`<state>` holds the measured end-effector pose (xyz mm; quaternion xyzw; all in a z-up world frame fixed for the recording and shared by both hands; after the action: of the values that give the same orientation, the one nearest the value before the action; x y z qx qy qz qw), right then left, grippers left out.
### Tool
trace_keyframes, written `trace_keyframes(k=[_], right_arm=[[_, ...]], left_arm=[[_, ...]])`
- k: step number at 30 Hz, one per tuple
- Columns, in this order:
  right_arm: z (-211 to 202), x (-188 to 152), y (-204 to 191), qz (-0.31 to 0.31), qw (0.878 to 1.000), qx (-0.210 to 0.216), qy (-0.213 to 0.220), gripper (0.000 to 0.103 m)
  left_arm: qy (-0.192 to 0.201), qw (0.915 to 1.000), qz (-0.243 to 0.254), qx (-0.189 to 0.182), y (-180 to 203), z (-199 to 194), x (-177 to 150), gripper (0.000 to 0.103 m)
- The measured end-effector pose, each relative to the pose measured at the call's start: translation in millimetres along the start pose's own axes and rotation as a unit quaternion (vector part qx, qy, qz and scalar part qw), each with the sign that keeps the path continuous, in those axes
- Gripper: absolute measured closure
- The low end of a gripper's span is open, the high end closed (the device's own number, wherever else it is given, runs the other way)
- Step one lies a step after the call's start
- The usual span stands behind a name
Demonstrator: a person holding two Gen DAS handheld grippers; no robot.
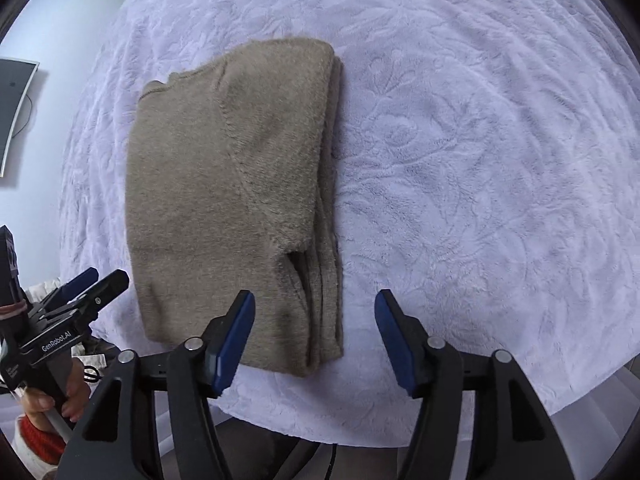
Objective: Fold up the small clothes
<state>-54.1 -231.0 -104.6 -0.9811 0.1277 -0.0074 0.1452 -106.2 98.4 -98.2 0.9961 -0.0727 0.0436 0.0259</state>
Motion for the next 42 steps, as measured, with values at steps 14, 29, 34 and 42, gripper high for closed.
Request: trace_keyframes(k=[14, 29, 34, 42], right_arm=[[-14.5, 6.4, -42.3, -0.049, 0.995, -0.06, 0.059, 0.006], [-14.4, 2.7, -48.8, -0.041, 0.994, -0.089, 0.05, 0.006], [-15.1, 2.6, -48.7, -0.042, 0.994, -0.093, 0.048, 0.006], [-13.6, 1.8, -47.2, -0.04, 0.994, -0.096, 0.042, 0.006]], left_arm=[[-0.005, 0.9998, 0.015, -0.009, 20.4, -15.4, -6.1, 0.0], [-0.003, 0.9998, 0.019, 0.005, 27.1, -19.7, -8.0, 0.0], [-0.003, 0.9998, 0.019, 0.007, 26.3, -20.8, -7.5, 0.0], [-0.002, 0.9998, 0.02, 0.01, 26.2, -21.5, -8.8, 0.0]])
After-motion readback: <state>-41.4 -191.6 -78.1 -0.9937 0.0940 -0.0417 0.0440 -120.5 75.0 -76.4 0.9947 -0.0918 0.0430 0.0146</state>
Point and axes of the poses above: each gripper's, at about its wrist camera, not at the fingertips, and z roughly the way its jaws point, y to its right, x to its top, the point moved 5 cm from there along z, roughly the way its jaws point, and after that the axes turned 2 degrees about -y, right-handed, at the moved point
